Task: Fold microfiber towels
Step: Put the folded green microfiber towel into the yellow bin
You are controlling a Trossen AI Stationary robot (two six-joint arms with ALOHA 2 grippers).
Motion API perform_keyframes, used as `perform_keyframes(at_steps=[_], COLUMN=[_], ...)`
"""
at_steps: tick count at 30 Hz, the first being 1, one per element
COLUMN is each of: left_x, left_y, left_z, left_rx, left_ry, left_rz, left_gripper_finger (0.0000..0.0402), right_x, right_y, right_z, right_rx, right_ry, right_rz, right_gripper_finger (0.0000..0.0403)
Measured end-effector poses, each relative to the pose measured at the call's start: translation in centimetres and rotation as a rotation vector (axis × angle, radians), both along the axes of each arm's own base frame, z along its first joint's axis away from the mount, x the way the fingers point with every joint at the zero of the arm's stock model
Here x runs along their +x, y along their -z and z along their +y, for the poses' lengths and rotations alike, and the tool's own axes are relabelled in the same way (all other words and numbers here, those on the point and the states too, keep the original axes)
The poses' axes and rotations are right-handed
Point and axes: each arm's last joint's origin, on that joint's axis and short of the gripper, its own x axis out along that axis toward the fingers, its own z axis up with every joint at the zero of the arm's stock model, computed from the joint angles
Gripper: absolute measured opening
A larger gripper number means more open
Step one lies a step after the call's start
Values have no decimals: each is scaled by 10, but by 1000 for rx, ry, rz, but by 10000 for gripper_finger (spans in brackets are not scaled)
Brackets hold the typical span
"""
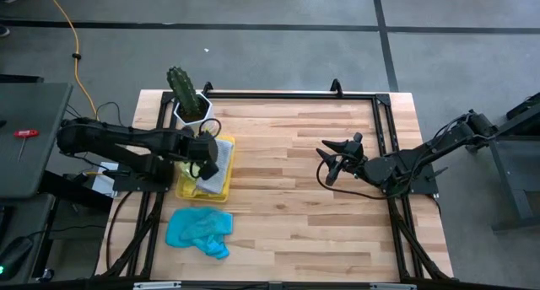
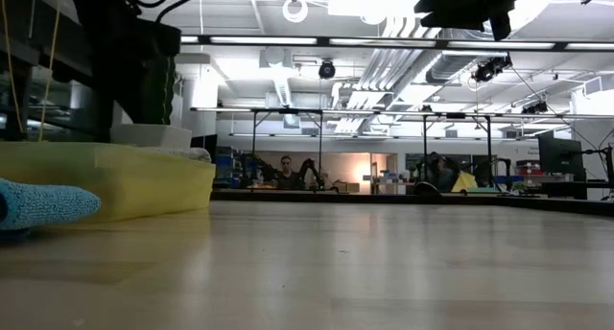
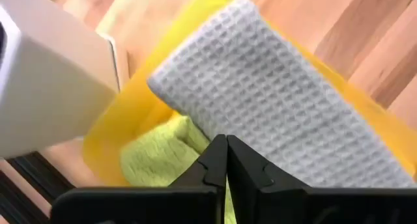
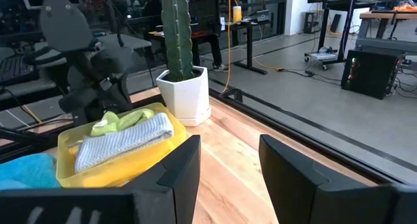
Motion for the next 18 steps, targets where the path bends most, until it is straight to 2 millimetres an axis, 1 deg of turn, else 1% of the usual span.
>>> perform_keyframes(at_steps=[2, 4, 11, 15, 18], left_x=[0, 0, -6, -6, -2], left_y=[-2, 1, 29, 44, 53], left_z=[4, 8, 21, 27, 33], left_rx=[-8, -29, -30, -17, -4], left_ry=[-2, -12, -87, -103, -101], left_rz=[1, 15, 137, 150, 126], left_gripper_finger=[0, 0, 0, 0, 0], right_x=[0, 0, 0, 0, 0], right_y=[0, 0, 1, 1, 1], right_z=[0, 0, 0, 0, 0], right_rx=[5, 9, 8, 8, 8], right_ry=[1, 2, 2, 2, 2], right_rz=[-3, -3, 3, 2, 2], right_gripper_finger=[149, 149, 149, 149, 149])
